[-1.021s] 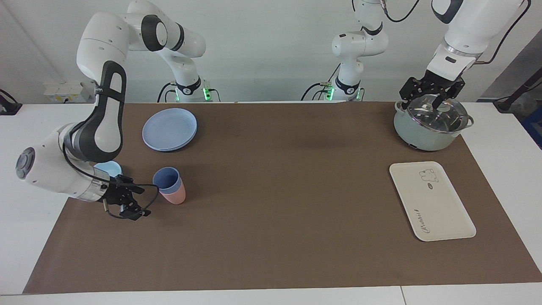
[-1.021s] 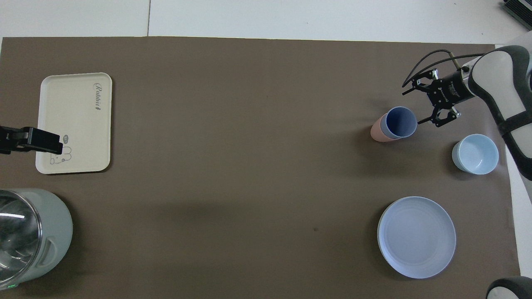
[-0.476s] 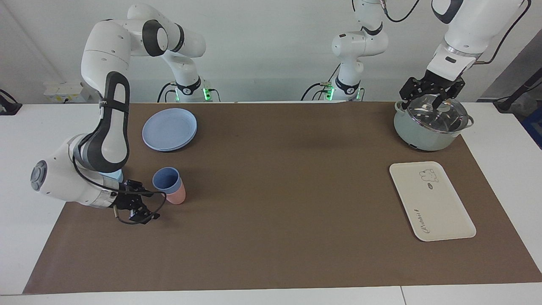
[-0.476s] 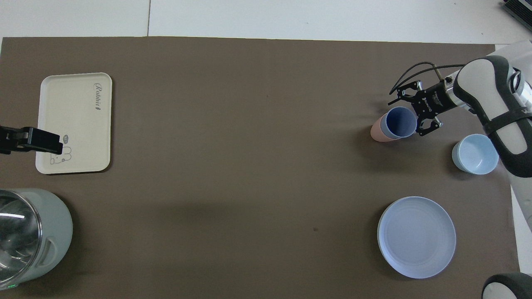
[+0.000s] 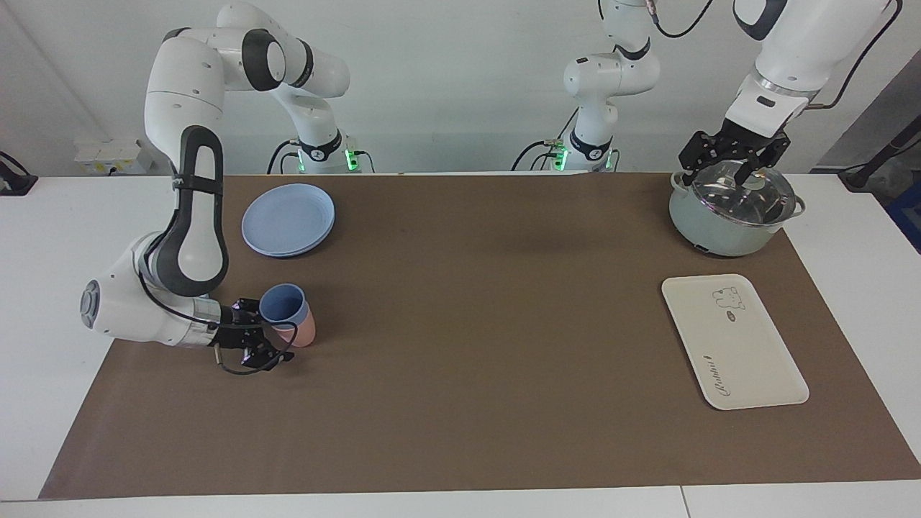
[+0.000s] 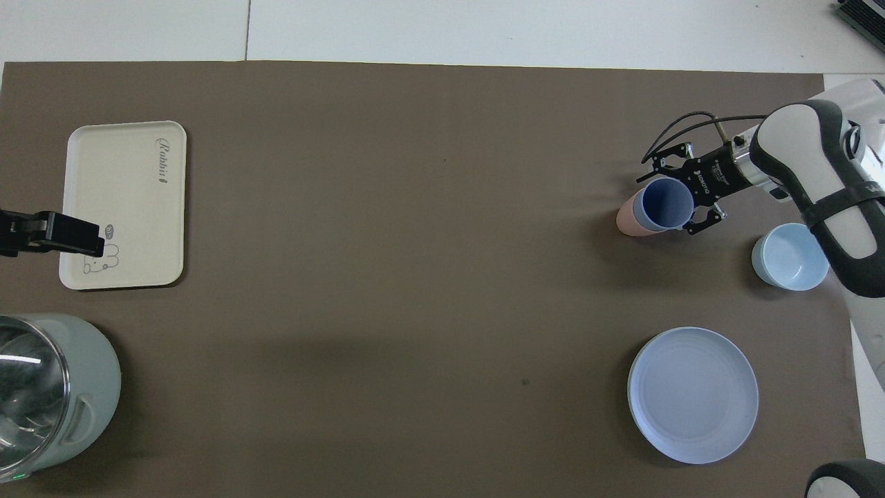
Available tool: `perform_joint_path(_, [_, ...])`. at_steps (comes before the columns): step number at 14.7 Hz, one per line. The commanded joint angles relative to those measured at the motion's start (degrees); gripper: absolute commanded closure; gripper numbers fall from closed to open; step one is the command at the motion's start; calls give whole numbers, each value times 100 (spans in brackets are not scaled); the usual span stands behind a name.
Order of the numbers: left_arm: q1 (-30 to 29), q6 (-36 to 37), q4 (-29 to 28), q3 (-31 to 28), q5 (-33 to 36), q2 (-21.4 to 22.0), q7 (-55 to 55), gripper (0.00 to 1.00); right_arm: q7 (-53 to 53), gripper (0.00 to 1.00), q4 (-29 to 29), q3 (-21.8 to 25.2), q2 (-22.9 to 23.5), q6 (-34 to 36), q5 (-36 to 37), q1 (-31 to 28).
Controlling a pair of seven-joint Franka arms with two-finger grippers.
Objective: Place cup on tray
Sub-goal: 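Lower the right gripper and grasp the nested cups, then lift the cups with the right gripper while the left gripper reaches them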
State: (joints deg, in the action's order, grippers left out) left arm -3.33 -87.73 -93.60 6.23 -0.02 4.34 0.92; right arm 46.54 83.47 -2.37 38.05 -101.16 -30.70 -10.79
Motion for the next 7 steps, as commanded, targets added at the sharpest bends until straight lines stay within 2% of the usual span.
perform_joint_path(1, [-45,54,-62,10,-51,59,48,0,92,0,354,-18,-245,-35,-287,-2])
perform_joint_path(7, [-45,46,-62,10,-51,59,48,0,75,1,819,-45,-439,-17,-665,7])
